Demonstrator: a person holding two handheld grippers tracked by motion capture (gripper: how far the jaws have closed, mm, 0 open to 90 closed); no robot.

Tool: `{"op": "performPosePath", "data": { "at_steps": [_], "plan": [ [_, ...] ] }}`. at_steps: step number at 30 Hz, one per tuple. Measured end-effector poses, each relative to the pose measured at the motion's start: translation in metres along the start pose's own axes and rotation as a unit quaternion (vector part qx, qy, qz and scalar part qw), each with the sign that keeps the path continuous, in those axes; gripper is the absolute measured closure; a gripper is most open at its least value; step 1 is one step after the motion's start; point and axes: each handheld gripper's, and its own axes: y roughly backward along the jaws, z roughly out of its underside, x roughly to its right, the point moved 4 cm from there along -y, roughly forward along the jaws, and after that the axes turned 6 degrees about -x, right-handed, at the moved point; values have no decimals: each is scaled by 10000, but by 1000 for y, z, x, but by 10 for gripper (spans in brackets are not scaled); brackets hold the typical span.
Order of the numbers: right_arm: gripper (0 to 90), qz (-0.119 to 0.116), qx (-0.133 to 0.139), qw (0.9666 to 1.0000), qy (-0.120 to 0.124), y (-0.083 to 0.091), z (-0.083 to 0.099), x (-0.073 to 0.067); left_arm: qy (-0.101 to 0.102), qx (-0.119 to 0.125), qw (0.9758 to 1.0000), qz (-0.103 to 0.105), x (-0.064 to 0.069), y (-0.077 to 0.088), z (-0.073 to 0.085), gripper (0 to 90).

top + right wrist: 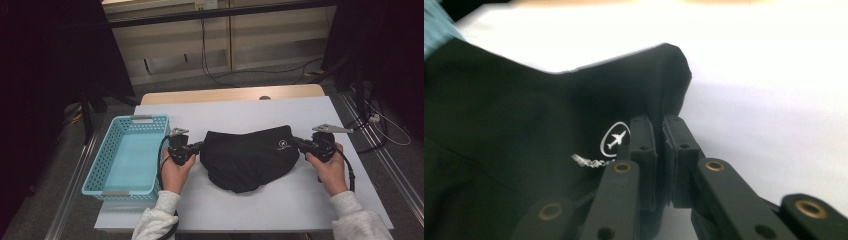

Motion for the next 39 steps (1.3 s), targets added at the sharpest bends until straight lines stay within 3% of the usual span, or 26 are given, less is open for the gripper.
{"op": "performPosePath", "data": {
  "at_steps": [8, 11, 15, 18, 23, 26, 28, 30, 33, 37, 39],
  "plan": [
    [848, -211, 478, 9983, 268, 24, -17, -11, -71, 516, 9985, 173, 9, 23, -18, 870],
    [849, -243, 571, 9975, 334, 30, -19, -16, -92, 587, 9981, 171, 10, 28, -20, 870],
    [848, -188, 549, 9974, 422, 29, -17, -17, -124, 496, 9986, 112, 9, 25, -16, 870],
    [846, -35, 400, 9982, 440, 23, -12, -16, -147, 372, 9992, 42, 7, 20, -12, 871],
    [820, 259, -223, 9988, 355, -7, 3, -9, -140, 135, 9997, -159, 1, 8, -3, 871],
    [781, 360, -292, 9984, 329, -15, 4, -6, -146, 21, 9995, -268, -4, 4, 0, 871],
    [691, 391, -369, 9977, 409, -21, 6, -3, -110, 1, 9994, -337, -7, 3, 0, 871],
    [656, 549, -324, 9972, 379, -19, 5, 1, -108, -77, 9990, -427, -10, 2, 1, 871],
    [636, 502, -130, 9987, -26, -9, -1, 9, -96, -107, 9989, -457, -12, 0, 3, 870],
    [617, 399, -624, 9972, -60, -18, 8, 10, -103, -134, 9988, -462, -12, 1, 3, 870],
    [608, 506, -817, 9954, -12, -24, 13, 7, -92, -129, 9988, -474, -11, 1, 3, 870]
  ]
}}
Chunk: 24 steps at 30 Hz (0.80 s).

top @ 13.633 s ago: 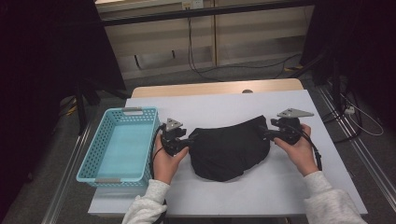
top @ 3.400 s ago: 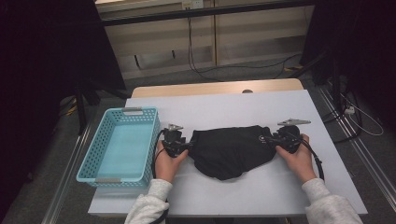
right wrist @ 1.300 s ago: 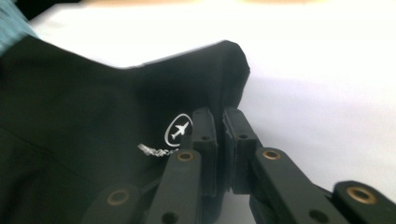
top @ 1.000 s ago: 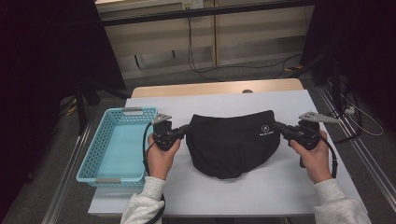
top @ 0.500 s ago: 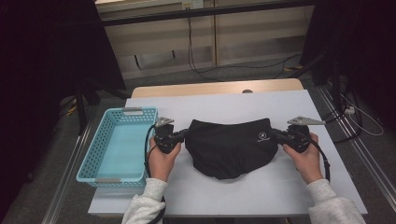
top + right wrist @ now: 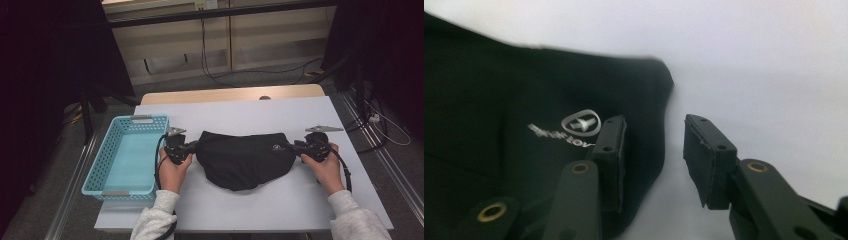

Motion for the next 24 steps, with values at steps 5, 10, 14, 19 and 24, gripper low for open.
{"op": "performPosePath", "data": {
  "at_steps": [5, 10, 14, 19, 24],
  "plan": [
    [620, 32, -112, 9998, 135, -7, 2, -6, -19, -14, 10000, -34, -1, -1, 1, 870],
    [801, 75, -70, 9999, 111, -9, 3, -5, -16, 22, 10000, 2, 1, 0, 1, 870],
    [858, -84, -45, 9999, 31, -8, 2, -4, 3, 51, 10000, 59, 1, 1, 0, 870],
    [863, -314, 450, 9985, -73, 11, -5, -4, 56, 188, 9997, 166, 1, 7, -2, 870],
    [865, -330, 1017, 9943, -1, 34, -16, -6, 83, 400, 9987, 295, 5, 14, -9, 870]
  ]
}}
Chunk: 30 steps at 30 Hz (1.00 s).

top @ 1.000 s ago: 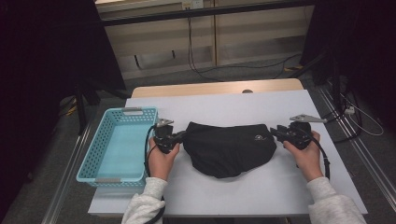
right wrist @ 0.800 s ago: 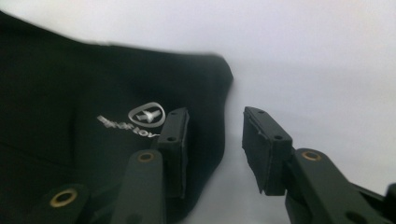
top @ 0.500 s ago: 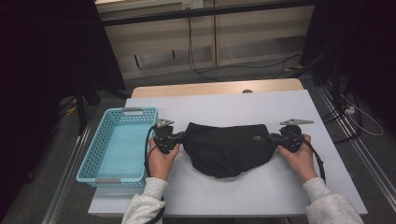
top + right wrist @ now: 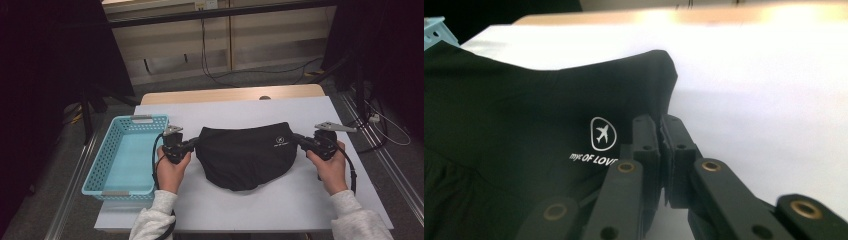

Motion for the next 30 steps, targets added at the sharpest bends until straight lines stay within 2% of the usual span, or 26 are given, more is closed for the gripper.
{"op": "performPosePath", "data": {
  "at_steps": [2, 9, 16, 20, 26, 30],
  "plan": [
    [865, -65, 101, 9999, -6, 3, -2, -1, 10, 64, 10000, 48, 1, 2, -2, 870],
    [864, -74, 376, 9991, 176, 22, -11, -8, 34, 231, 9995, 223, 6, 10, -12, 871],
    [866, -99, 571, 9979, 289, 37, -18, -12, -22, 325, 9990, 293, 9, 17, -25, 870],
    [865, -85, 596, 9978, 270, 39, -17, -12, -79, 331, 9991, 245, 11, 16, -28, 870],
    [866, -51, 518, 9983, 270, 38, -13, -11, -135, 295, 9991, 280, 14, 17, -29, 870],
    [865, -68, 496, 9983, 301, 35, -13, -13, -107, 284, 9991, 280, 13, 17, -29, 871]
  ]
}}
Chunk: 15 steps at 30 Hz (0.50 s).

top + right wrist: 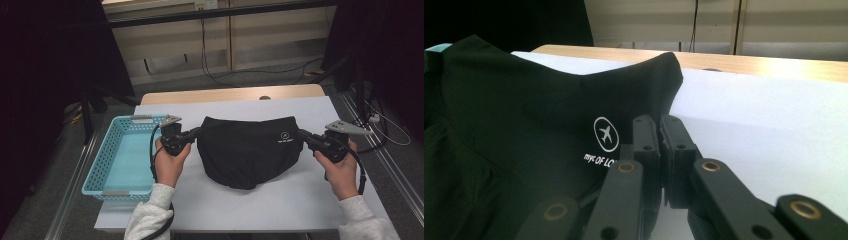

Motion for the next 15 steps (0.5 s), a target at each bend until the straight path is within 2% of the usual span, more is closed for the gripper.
{"op": "performPosePath", "data": {
  "at_steps": [8, 12, 15],
  "plan": [
    [866, -13, -52, 10000, 50, -4, 1, -2, 53, -1, 10000, -7, -3, 3, 4, 871],
    [865, 14, -108, 9999, 87, -8, 3, -3, 77, -45, 10000, -33, -8, 1, 8, 871],
    [865, 36, -115, 9999, 103, -11, 1, -3, 85, -55, 9999, -70, -12, -3, 5, 871]
  ]
}}
